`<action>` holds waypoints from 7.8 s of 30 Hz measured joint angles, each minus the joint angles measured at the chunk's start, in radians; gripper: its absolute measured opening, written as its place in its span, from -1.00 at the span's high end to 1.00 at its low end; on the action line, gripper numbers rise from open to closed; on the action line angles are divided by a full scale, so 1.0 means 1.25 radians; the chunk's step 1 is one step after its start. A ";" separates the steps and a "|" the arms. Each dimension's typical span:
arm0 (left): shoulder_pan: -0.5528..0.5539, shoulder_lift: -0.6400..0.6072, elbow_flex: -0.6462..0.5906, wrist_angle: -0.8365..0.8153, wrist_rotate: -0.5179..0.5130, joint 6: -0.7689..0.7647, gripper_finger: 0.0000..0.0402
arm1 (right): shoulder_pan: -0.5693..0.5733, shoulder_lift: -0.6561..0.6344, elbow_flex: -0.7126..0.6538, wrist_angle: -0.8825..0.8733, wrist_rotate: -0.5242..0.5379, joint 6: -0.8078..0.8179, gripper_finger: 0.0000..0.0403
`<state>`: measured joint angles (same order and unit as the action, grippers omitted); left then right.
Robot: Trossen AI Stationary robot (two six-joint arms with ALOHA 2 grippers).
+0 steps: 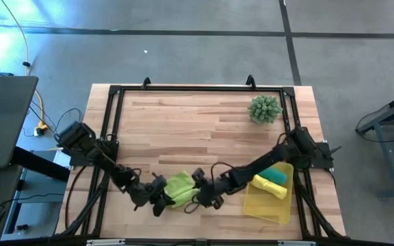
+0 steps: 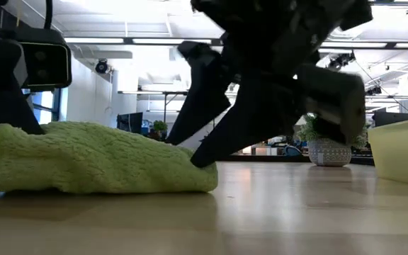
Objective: Roll microfiber towels into tight, uniform cylinder then place into a basket
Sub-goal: Roll the green microfiber cloth
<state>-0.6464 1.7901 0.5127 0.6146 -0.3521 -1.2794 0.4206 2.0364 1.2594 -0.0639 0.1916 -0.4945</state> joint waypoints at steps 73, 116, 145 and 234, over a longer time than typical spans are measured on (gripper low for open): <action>-0.038 -0.218 -0.003 -0.150 -0.123 0.494 0.49 | -0.167 0.061 -0.001 0.009 -0.567 0.879 0.98; -0.034 0.060 0.263 -0.540 -0.153 0.422 0.74 | -0.104 -0.029 0.124 -0.114 -0.417 0.131 0.34; -0.034 0.061 0.261 -0.537 -0.151 0.415 0.79 | 0.005 0.050 0.167 -0.146 0.021 0.177 0.34; -0.003 -0.049 0.308 -0.662 -0.200 0.620 0.81 | -0.227 0.152 0.098 -0.047 -0.622 0.898 0.97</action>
<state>-0.6499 1.7290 0.8979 -0.2131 -0.6026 -0.5040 0.1368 2.2269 1.3815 -0.1226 -0.5854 0.6281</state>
